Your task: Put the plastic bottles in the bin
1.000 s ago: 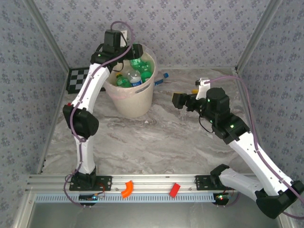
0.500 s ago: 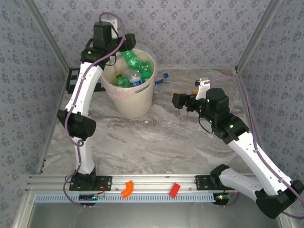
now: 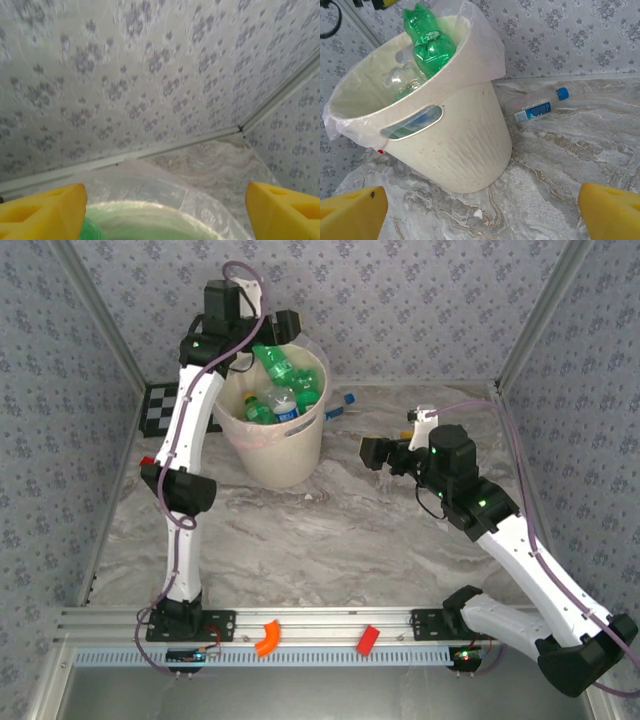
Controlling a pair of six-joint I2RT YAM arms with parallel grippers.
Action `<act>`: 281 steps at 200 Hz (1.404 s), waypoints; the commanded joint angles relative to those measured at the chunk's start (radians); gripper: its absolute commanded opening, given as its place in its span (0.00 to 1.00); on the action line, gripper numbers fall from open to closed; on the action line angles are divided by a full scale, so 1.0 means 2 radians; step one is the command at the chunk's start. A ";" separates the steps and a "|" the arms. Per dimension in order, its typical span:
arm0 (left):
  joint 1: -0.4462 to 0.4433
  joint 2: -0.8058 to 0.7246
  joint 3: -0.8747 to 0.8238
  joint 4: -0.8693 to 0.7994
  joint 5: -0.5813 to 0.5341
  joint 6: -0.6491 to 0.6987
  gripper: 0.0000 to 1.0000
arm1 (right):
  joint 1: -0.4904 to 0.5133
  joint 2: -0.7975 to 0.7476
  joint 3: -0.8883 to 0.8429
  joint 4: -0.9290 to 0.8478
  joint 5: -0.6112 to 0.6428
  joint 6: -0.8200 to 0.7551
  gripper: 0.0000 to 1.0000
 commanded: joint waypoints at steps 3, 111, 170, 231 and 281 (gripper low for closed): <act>0.000 0.005 0.009 -0.039 0.019 -0.002 0.81 | -0.003 -0.002 -0.001 0.004 -0.004 0.007 1.00; -0.002 -0.157 -0.212 0.010 -0.050 -0.001 0.87 | -0.004 0.014 -0.009 0.018 -0.008 0.013 1.00; -0.007 -0.220 -0.257 -0.003 -0.052 -0.012 1.00 | -0.053 0.122 -0.001 0.072 -0.047 0.065 1.00; -0.019 -0.353 -0.431 0.059 -0.059 -0.029 1.00 | -0.144 0.324 0.062 0.223 -0.145 0.187 0.89; -0.034 -0.452 -0.550 0.100 -0.068 -0.050 1.00 | -0.178 0.509 0.177 0.316 -0.196 0.293 0.74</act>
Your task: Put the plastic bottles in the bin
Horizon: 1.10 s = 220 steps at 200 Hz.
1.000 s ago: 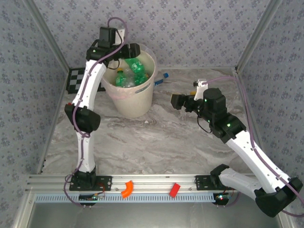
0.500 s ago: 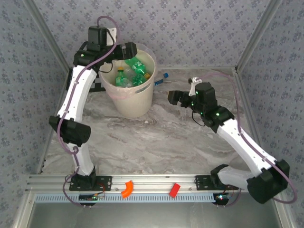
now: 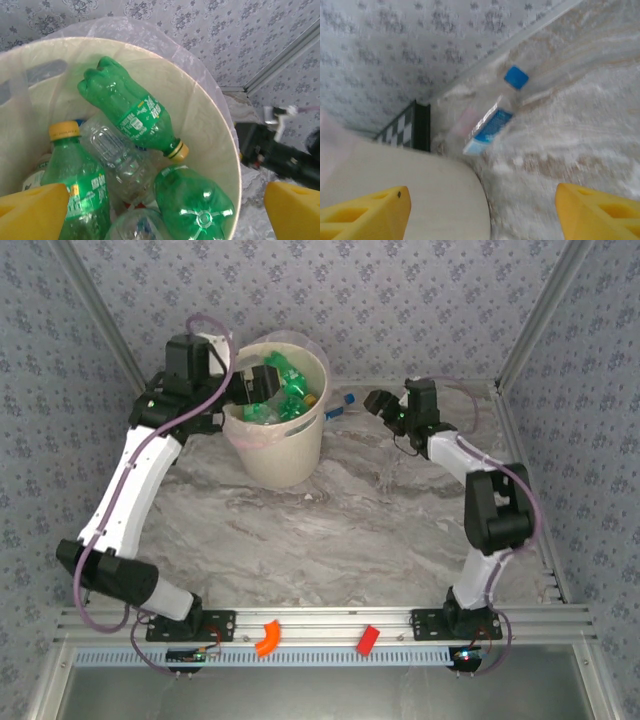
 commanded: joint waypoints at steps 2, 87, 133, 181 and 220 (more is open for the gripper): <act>-0.010 -0.050 -0.040 0.043 -0.006 -0.015 1.00 | -0.010 0.071 0.057 0.074 -0.042 0.079 0.74; -0.029 -0.136 -0.139 0.043 -0.034 -0.035 1.00 | -0.010 0.277 0.252 0.060 -0.020 0.182 0.68; -0.030 -0.145 -0.144 0.030 -0.041 -0.034 1.00 | -0.002 0.328 0.305 0.036 0.005 0.222 0.67; -0.030 -0.152 -0.144 0.029 -0.046 -0.032 1.00 | 0.011 0.355 0.359 -0.028 0.036 0.229 0.66; -0.031 -0.158 -0.142 0.024 -0.050 -0.028 1.00 | 0.020 0.372 0.388 -0.072 0.050 0.241 0.66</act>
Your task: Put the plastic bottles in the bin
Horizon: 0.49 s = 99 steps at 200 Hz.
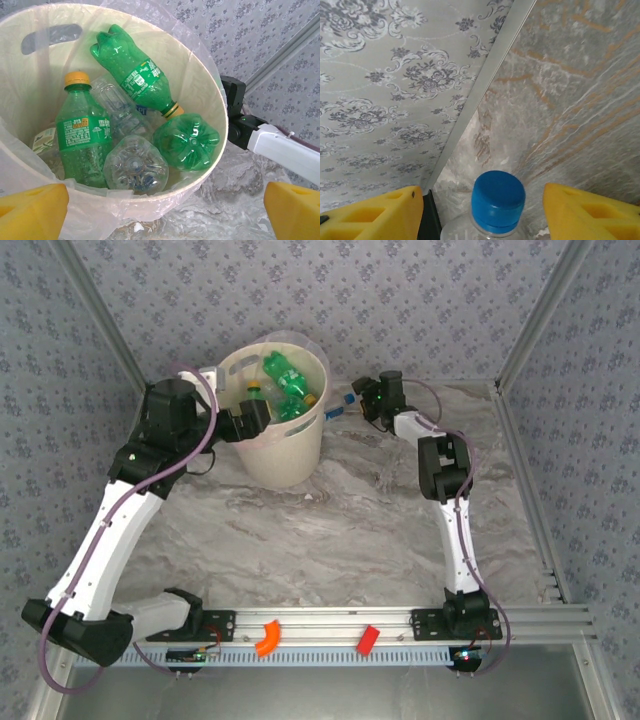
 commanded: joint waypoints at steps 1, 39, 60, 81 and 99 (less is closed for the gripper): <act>-0.003 -0.014 0.005 -0.005 -0.007 0.003 1.00 | 0.007 0.026 0.027 -0.046 0.020 0.017 0.66; -0.003 -0.019 0.005 -0.010 -0.014 0.010 1.00 | 0.014 0.037 0.049 -0.080 0.031 0.019 0.66; -0.003 -0.022 0.004 -0.011 -0.015 0.012 1.00 | 0.015 0.048 0.062 -0.074 0.021 0.020 0.66; -0.003 -0.023 0.005 -0.013 -0.015 0.013 1.00 | 0.014 0.066 0.086 -0.078 0.008 0.023 0.65; -0.003 -0.026 0.004 -0.015 -0.018 0.016 1.00 | 0.014 0.083 0.113 -0.093 -0.004 0.020 0.65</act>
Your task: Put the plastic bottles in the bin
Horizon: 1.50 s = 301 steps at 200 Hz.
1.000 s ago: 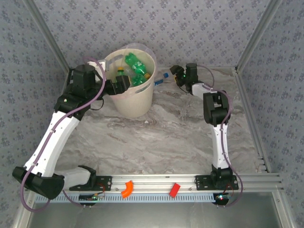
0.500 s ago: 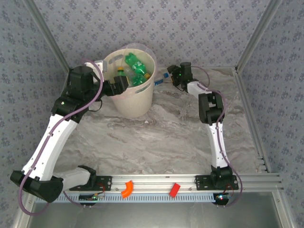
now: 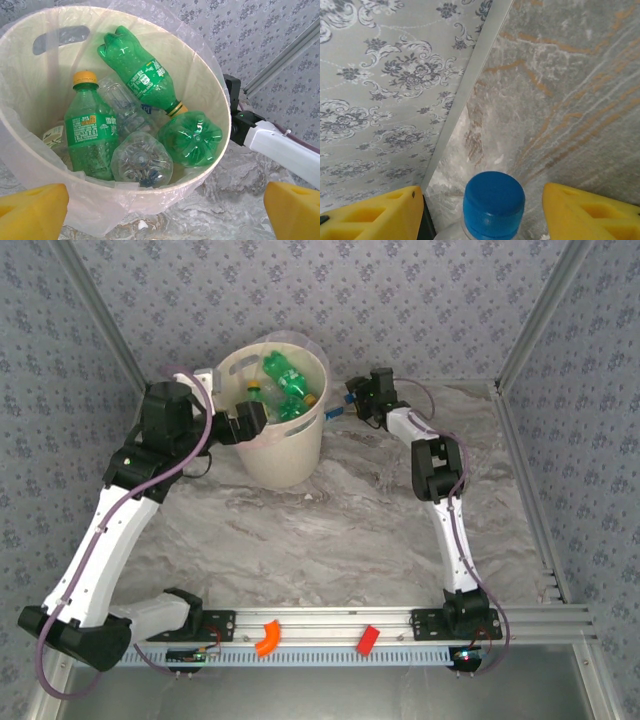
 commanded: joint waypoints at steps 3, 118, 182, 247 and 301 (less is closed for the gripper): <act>-0.004 -0.015 0.003 -0.002 -0.010 0.012 1.00 | 0.003 0.040 0.035 -0.036 -0.015 0.006 0.65; -0.004 -0.022 -0.002 -0.003 -0.017 0.015 1.00 | 0.003 0.074 0.069 -0.063 -0.025 -0.026 0.59; -0.003 -0.024 -0.006 -0.004 -0.021 0.017 1.00 | -0.003 0.061 0.044 -0.065 -0.031 -0.047 0.43; -0.003 -0.028 -0.006 -0.004 -0.021 0.016 1.00 | -0.016 -0.001 -0.056 0.029 -0.036 -0.039 0.27; -0.003 -0.034 -0.004 -0.003 -0.019 0.010 1.00 | -0.038 -0.080 -0.172 0.129 -0.033 -0.029 0.25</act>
